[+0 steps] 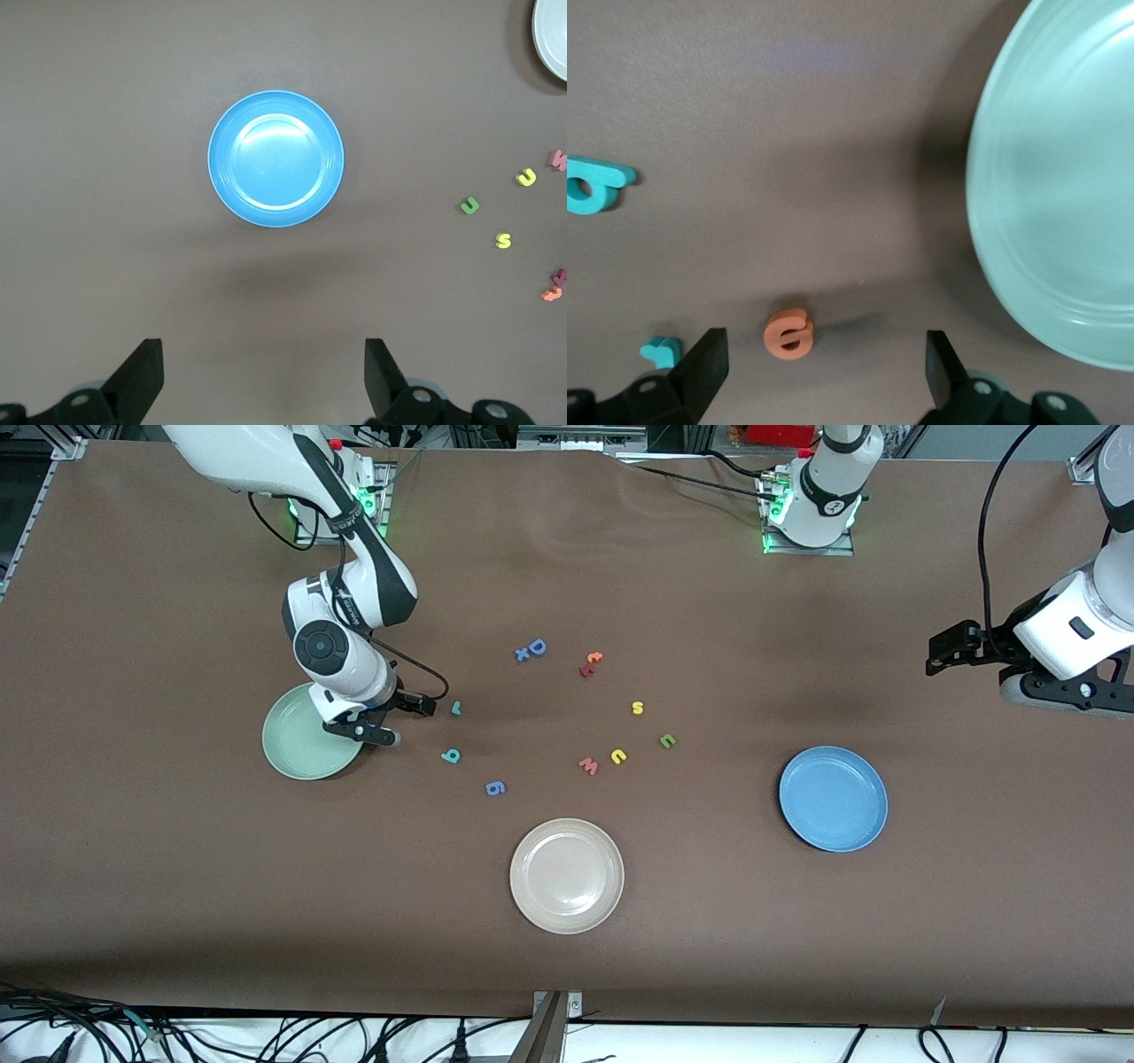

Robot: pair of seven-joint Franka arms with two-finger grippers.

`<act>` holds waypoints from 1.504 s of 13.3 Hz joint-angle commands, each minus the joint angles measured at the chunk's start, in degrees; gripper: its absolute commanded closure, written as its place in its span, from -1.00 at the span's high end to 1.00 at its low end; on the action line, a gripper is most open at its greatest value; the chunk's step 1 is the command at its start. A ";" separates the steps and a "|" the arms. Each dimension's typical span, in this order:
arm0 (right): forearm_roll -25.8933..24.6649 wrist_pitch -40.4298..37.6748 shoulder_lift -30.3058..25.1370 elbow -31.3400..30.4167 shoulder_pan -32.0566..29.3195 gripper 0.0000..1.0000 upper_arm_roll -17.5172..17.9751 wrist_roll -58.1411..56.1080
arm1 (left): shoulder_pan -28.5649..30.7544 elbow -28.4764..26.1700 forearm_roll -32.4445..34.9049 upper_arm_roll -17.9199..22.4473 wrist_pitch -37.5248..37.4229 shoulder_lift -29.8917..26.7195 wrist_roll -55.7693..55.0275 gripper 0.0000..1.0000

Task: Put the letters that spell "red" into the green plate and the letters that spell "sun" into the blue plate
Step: 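Lower the right gripper and grasp the orange 6, then carry the orange 6 to the green plate while the left gripper reaches letters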

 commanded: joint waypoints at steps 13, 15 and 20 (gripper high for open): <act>3.18 5.77 2.81 -1.07 -0.21 -0.69 1.85 -0.03 | -0.22 2.29 1.26 0.13 -1.58 1.07 1.19 1.00; 3.18 5.69 2.81 -1.07 -0.21 -0.90 1.85 0.06 | -0.14 2.38 1.26 0.13 -1.84 1.16 1.19 1.00; 3.27 -2.54 0.01 1.20 -0.21 -1.00 1.59 0.15 | -1.97 2.38 0.56 -0.31 -1.76 2.48 -0.91 1.00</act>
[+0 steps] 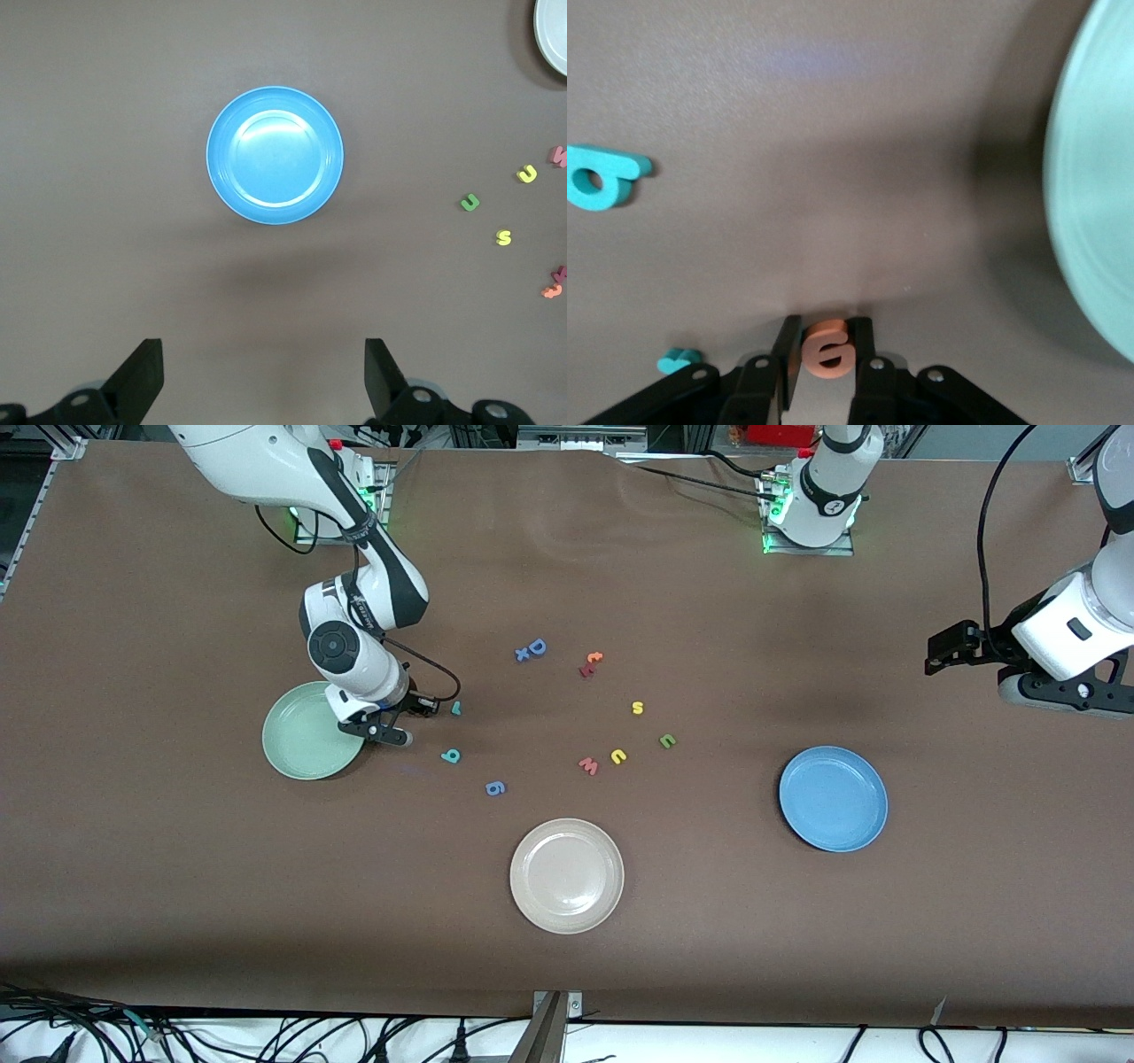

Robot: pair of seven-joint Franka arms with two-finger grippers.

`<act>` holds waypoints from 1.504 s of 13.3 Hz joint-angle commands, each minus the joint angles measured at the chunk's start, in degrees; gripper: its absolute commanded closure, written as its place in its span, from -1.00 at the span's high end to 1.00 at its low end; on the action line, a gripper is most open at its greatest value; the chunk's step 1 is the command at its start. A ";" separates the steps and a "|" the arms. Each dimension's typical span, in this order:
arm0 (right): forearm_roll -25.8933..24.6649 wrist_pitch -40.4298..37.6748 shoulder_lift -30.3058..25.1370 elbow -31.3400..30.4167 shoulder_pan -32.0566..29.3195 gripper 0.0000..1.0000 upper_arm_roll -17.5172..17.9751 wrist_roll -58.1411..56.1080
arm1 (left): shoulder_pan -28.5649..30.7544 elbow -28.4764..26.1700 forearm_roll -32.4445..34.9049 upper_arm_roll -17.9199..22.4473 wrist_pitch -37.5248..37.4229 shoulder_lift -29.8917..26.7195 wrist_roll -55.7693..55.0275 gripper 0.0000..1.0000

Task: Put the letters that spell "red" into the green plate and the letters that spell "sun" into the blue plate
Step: 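Carry the orange 6 to the green plate while the left gripper reaches letters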

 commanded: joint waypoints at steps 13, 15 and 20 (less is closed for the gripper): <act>0.75 -25.16 0.31 13.12 -2.20 -1.00 -18.20 -26.17 | -14.66 2.24 -7.08 -0.36 15.57 19.35 -20.02 1.00; 0.76 -22.62 1.90 12.69 -2.73 -1.00 -18.11 -26.45 | -16.07 2.16 -7.43 -0.36 17.60 21.63 -25.10 1.00; 0.76 -20.59 2.87 12.33 -2.73 0.76 -18.11 -26.62 | -19.15 -0.91 -7.87 -1.76 23.65 25.50 -39.87 1.00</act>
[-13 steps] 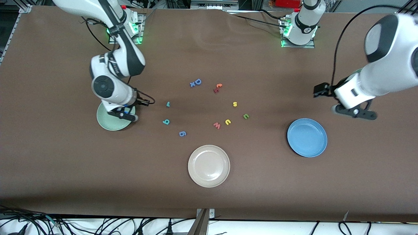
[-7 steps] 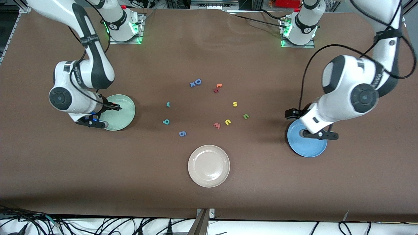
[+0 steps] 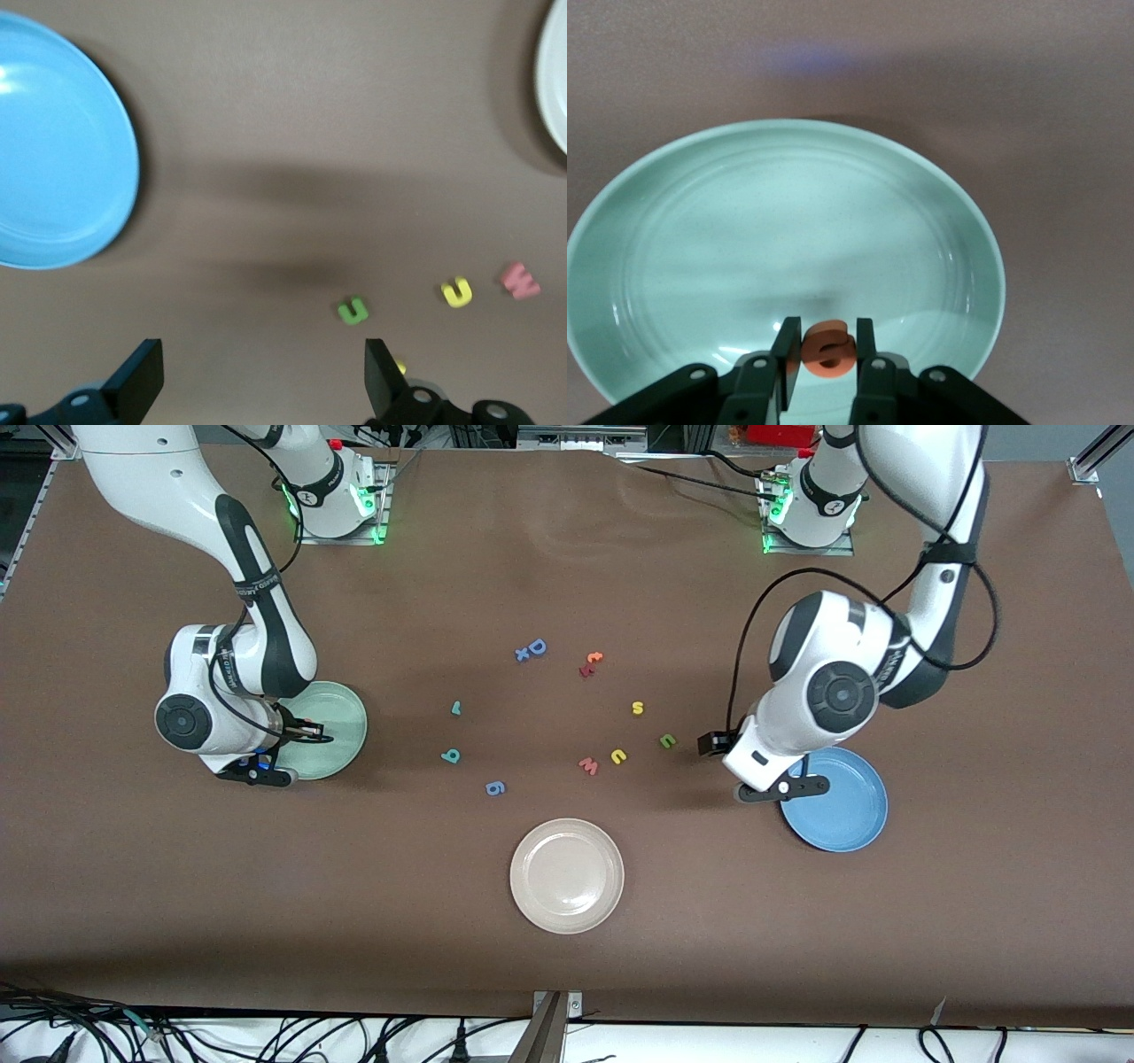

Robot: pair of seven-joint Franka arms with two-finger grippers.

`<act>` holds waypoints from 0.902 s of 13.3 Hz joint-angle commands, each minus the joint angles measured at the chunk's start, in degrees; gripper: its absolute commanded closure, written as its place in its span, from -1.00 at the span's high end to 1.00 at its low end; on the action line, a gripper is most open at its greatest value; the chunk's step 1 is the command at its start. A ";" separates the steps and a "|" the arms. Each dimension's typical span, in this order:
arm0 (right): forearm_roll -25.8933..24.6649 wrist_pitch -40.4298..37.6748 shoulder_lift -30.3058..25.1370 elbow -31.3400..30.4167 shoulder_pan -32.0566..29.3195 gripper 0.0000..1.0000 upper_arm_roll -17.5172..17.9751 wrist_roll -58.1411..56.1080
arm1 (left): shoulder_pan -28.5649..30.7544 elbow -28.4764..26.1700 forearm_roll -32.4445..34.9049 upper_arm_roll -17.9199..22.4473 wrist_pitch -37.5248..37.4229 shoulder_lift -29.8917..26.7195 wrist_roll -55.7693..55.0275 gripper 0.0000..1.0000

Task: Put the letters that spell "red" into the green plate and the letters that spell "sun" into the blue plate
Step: 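Carry the orange 6 to the green plate while the left gripper reaches letters, then reach the teal 1 with the right gripper while the left gripper descends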

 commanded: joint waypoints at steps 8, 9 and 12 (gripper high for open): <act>1.02 -3.09 -8.07 0.16 0.68 0.98 5.36 10.92 | -1.78 -15.12 -5.32 -3.77 20.39 -0.23 -14.98 0.95; 1.02 -3.09 -8.60 0.16 0.68 0.98 7.73 15.49 | -2.23 -16.70 -5.32 -3.77 22.59 -0.32 -15.50 0.94; 1.02 -2.39 -8.87 0.16 0.68 0.98 13.71 25.18 | -2.23 -18.21 -5.32 -3.77 26.48 -0.06 -16.91 0.89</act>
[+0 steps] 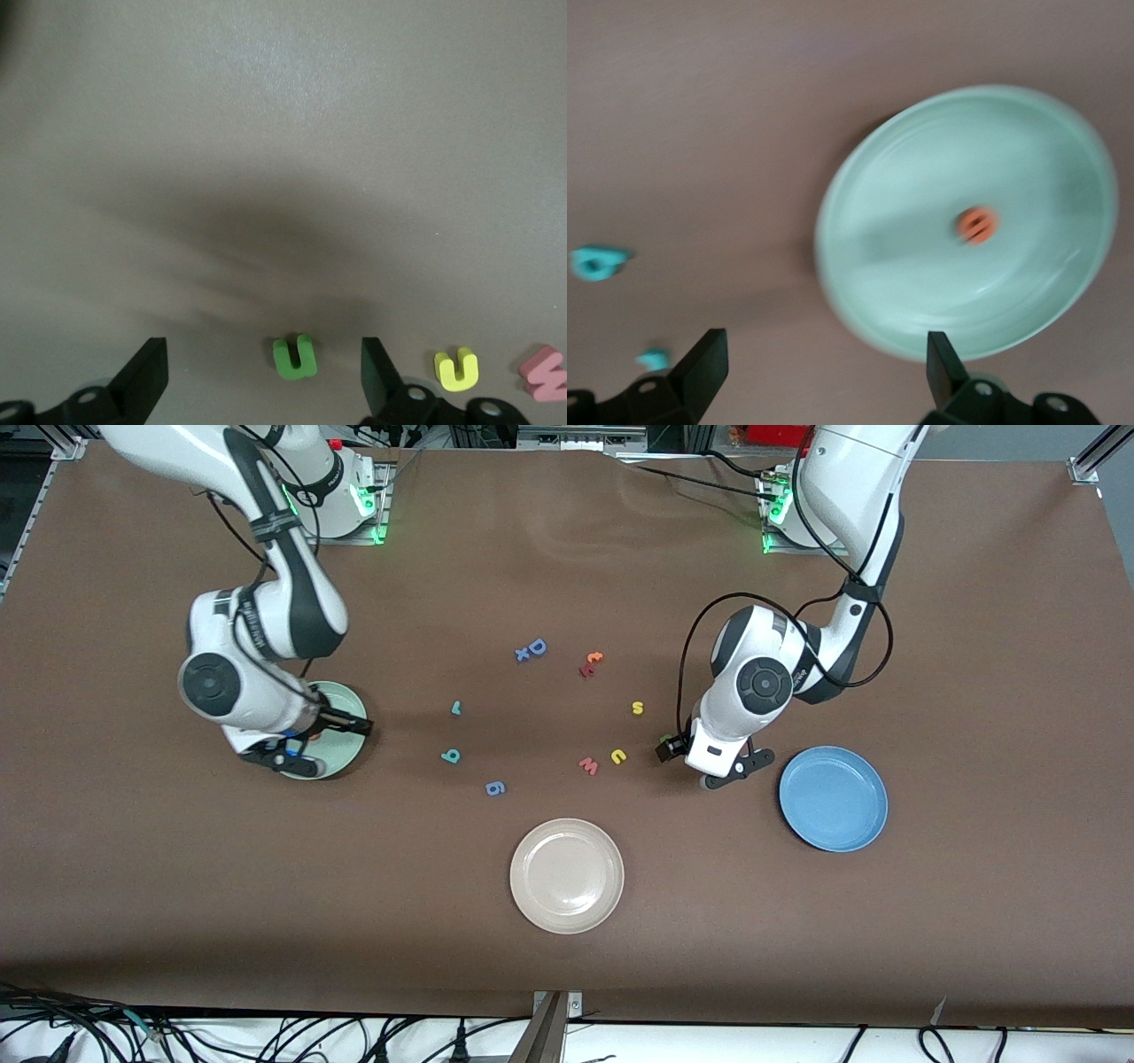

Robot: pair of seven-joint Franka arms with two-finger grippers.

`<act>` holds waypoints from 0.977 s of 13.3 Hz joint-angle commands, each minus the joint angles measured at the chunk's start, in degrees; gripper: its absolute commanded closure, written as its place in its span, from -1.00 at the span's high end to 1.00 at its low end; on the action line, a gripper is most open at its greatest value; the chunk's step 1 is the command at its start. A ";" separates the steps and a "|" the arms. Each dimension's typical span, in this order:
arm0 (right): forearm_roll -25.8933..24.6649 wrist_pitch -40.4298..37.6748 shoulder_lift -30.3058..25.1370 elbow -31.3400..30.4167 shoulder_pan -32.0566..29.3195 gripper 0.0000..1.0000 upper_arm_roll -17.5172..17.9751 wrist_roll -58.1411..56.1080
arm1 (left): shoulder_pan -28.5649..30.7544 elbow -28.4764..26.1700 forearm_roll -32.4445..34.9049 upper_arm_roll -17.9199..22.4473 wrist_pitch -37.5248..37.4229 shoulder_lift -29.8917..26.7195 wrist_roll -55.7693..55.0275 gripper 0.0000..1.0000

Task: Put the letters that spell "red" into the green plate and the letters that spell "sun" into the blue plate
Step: 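Reach the teal 1 with the right gripper while the left gripper descends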

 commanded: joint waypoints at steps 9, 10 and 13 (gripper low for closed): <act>0.61 20.55 2.67 -11.36 -0.09 0.96 13.74 14.79 | -3.87 -7.51 -1.21 0.58 9.65 -2.22 -4.40 0.85; 0.52 23.36 3.37 -12.86 -0.09 0.95 14.10 14.70 | -4.22 -8.12 -1.30 0.58 10.44 -2.31 -4.40 0.84; 0.26 27.87 6.10 -13.93 0.70 0.91 14.63 14.18 | -5.45 -9.27 -0.95 0.76 12.55 -2.13 -5.27 0.83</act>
